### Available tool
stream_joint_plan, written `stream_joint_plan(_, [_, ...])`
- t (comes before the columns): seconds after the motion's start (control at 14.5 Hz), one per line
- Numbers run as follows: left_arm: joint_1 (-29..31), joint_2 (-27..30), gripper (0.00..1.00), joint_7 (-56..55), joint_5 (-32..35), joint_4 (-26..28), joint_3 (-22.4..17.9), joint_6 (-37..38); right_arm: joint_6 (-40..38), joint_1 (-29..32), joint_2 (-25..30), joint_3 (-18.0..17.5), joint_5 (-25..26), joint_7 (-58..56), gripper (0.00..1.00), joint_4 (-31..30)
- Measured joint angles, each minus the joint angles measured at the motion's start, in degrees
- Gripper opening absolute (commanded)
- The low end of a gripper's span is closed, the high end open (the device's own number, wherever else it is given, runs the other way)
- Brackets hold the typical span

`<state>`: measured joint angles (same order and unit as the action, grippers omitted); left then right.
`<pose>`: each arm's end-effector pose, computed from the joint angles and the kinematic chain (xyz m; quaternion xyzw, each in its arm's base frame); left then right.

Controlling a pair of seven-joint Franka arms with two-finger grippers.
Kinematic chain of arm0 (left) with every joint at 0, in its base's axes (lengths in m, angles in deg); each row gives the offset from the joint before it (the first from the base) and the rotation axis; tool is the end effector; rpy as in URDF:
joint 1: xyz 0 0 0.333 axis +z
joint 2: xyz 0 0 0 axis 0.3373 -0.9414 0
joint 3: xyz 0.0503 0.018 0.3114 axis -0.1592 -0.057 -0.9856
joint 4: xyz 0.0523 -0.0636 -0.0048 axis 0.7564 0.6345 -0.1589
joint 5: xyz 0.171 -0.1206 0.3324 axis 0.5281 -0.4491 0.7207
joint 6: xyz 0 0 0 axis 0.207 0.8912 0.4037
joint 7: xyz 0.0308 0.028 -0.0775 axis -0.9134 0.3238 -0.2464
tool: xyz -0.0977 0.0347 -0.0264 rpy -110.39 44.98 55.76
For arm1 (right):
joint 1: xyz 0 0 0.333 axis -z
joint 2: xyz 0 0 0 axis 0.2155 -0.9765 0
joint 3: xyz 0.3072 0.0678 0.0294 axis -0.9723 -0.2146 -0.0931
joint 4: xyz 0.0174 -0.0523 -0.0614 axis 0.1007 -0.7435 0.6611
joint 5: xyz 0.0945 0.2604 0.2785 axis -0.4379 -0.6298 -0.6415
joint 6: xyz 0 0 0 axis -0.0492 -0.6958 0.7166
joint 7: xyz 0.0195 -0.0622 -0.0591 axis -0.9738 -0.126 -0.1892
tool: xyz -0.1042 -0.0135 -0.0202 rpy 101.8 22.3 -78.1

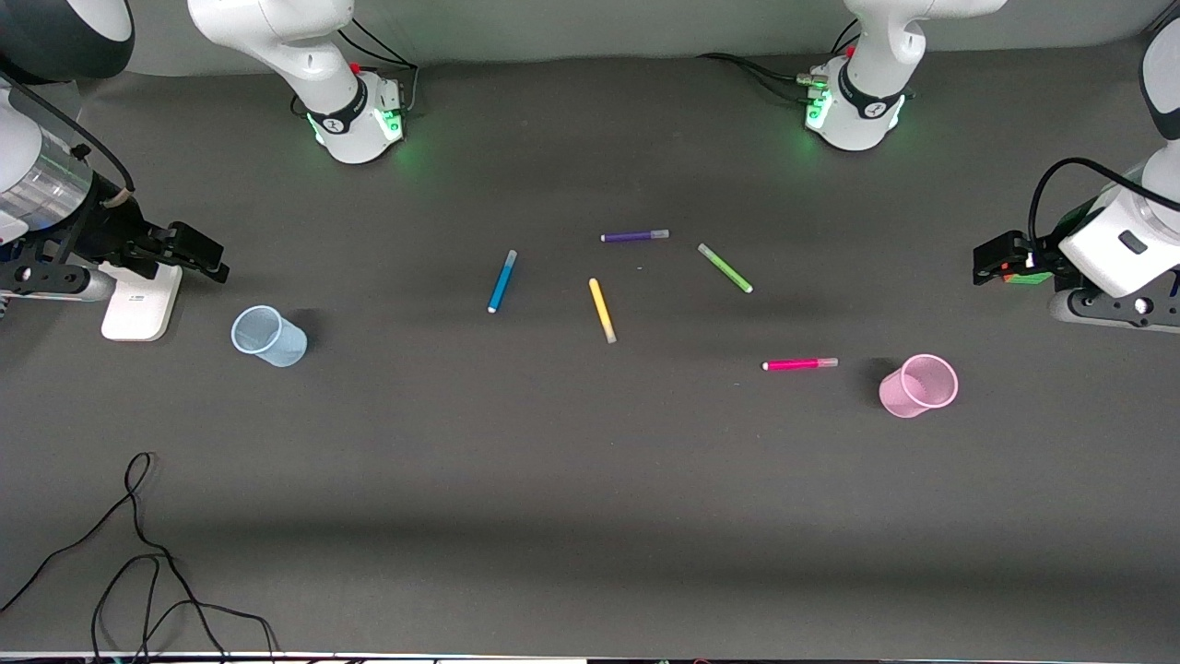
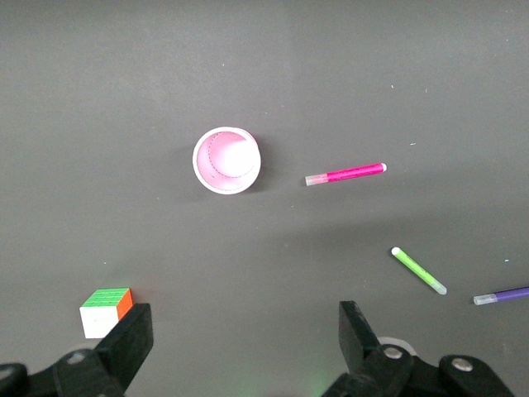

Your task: Place pink and blue markers in matching cups

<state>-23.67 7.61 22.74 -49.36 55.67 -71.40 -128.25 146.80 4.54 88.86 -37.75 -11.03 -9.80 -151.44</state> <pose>0.5621 -0.0261 0.5618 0.9971 -0.0583 -0.0492 0.0046 0.5361 0.0392 0.5917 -0.9982 0.0583 0.0017 0.0151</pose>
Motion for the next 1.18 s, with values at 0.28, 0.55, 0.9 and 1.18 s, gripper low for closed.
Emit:
stream_joint_plan(0.28, [0.0,0.0,1.0,0.0,-0.1,0.0,0.0,0.0,-0.5,0.0,-0.1,0.0,0.0,0.0,1.0,0.0])
stream_joint_plan(0.55, [0.0,0.0,1.0,0.0,-0.1,-0.2,0.0,0.0,-1.6,-0.3,-2.0,-1.0,-0.5,0.1,1.0,-0.2])
stream_joint_plan(0.9, [-0.1,-0.2,1.0,0.0,-0.2,-0.8,0.1,0.0,-5.8,-0.7,-7.4,-4.9,-6.8,6.0,1.0,-0.3])
stream_joint_plan(1.18, [-1.2,-0.4,1.0,-0.6,-0.4,-0.8,2.3,-0.2,-5.8,-1.5,-13.7,-8.6,-10.2,8.8,1.0,-1.0])
